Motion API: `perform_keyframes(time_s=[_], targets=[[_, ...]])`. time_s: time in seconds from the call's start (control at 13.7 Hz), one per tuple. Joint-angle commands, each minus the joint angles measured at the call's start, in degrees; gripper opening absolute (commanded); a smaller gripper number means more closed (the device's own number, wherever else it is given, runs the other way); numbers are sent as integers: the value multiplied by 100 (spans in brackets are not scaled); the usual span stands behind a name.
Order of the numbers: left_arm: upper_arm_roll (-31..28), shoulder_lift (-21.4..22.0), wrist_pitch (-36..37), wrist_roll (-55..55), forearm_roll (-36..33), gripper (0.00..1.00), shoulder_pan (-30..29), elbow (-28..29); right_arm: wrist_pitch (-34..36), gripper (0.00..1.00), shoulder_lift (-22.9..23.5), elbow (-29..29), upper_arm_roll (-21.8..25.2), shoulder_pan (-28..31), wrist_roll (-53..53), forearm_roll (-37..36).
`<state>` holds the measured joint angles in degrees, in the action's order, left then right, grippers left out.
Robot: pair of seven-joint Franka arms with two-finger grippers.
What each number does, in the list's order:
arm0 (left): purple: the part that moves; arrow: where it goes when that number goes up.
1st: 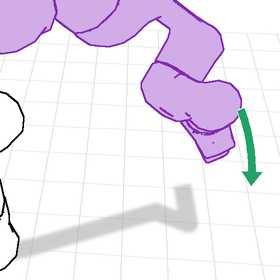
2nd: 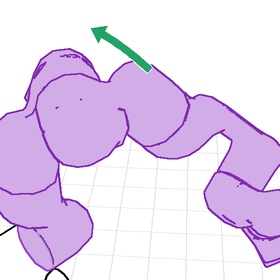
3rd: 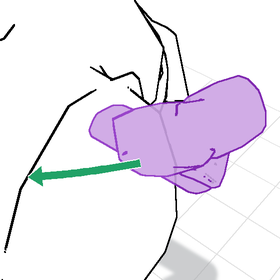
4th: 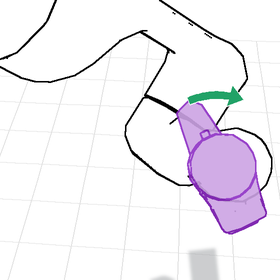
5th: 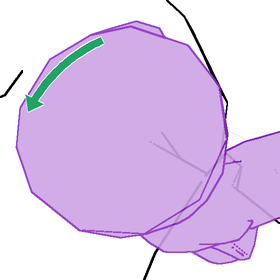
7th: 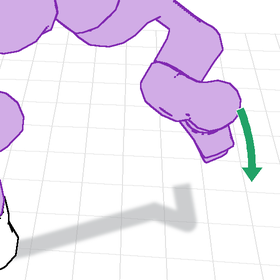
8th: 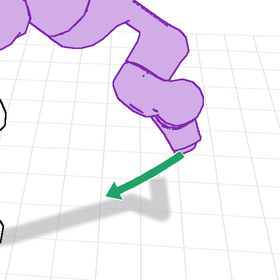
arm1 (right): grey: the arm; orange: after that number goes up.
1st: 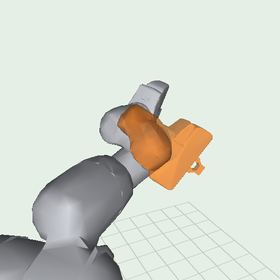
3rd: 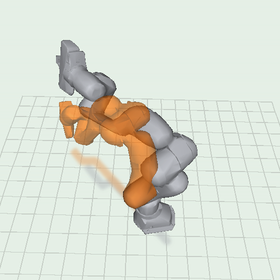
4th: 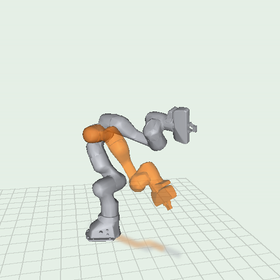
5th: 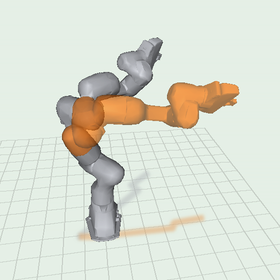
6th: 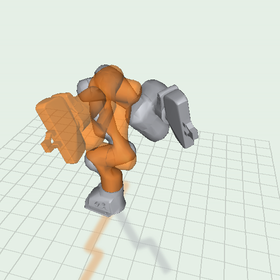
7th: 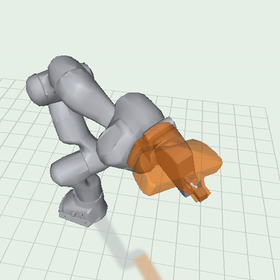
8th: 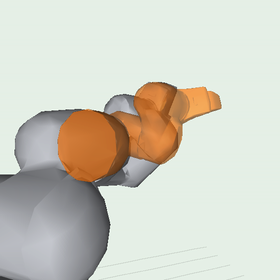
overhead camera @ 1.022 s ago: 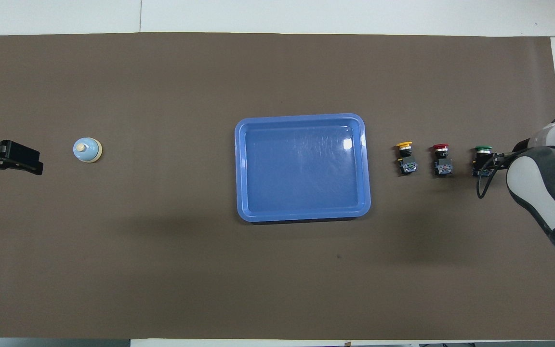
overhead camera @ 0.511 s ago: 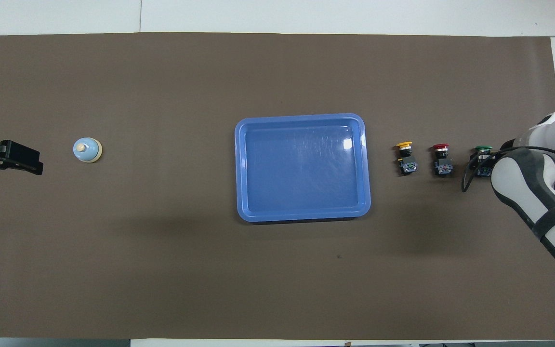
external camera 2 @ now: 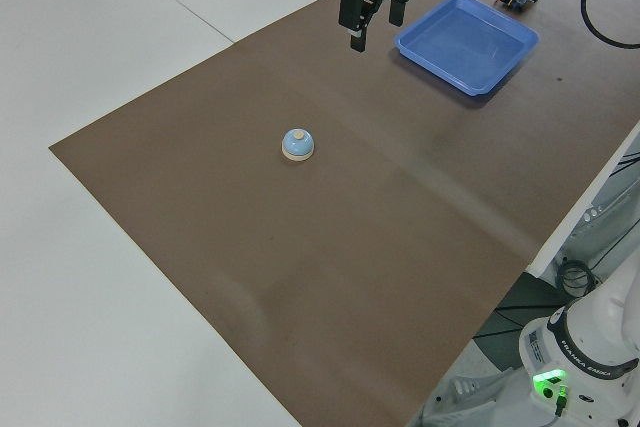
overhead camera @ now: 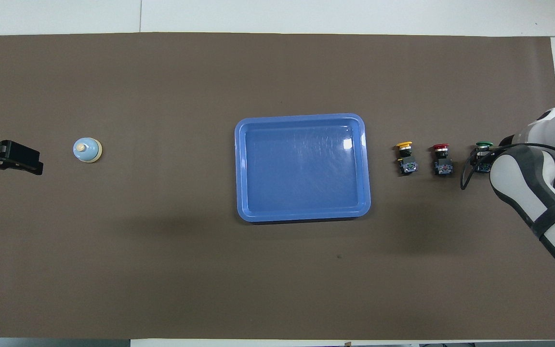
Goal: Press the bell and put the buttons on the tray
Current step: 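Carry the green button into the tray and release it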
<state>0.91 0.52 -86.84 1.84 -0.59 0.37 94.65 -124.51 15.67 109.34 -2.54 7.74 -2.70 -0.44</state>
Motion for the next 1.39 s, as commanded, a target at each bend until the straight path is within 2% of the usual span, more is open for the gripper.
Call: perform_keyframes(time_s=[0.0,0.15,0.22,0.36,0.44,0.51,0.8,0.88,0.95,1.02,1.31], targets=[[-56,71,88,0,32,100,33,19,612,1,120,-824,-18,-876,1268,-9],[-56,71,97,0,32,100,33,19,551,2,225,-967,-18,-1605,2147,44],[-56,71,97,0,32,100,33,28,612,3,417,-1194,-18,-2018,2508,27],[-56,71,97,0,32,100,33,19,587,6,770,-1485,-18,-2478,3037,79],[-56,71,97,0,32,100,33,28,482,14,884,-1408,-18,-2610,3100,79],[-56,71,97,0,32,100,33,28,315,17,929,-1215,-18,-2681,3101,70],[-56,71,97,0,32,100,33,28,50,19,692,-450,-27,-2646,2671,70],[-56,71,97,0,32,100,33,19,-28,27,648,-327,-27,-2681,2670,79],[-56,71,88,0,32,100,33,28,-108,52,631,-230,-27,-2716,2679,70],[-56,71,88,0,32,100,33,19,-117,98,622,-203,-27,-2734,2696,79],[-56,71,97,0,32,100,33,19,101,100,491,-439,-45,-2699,2679,70]])
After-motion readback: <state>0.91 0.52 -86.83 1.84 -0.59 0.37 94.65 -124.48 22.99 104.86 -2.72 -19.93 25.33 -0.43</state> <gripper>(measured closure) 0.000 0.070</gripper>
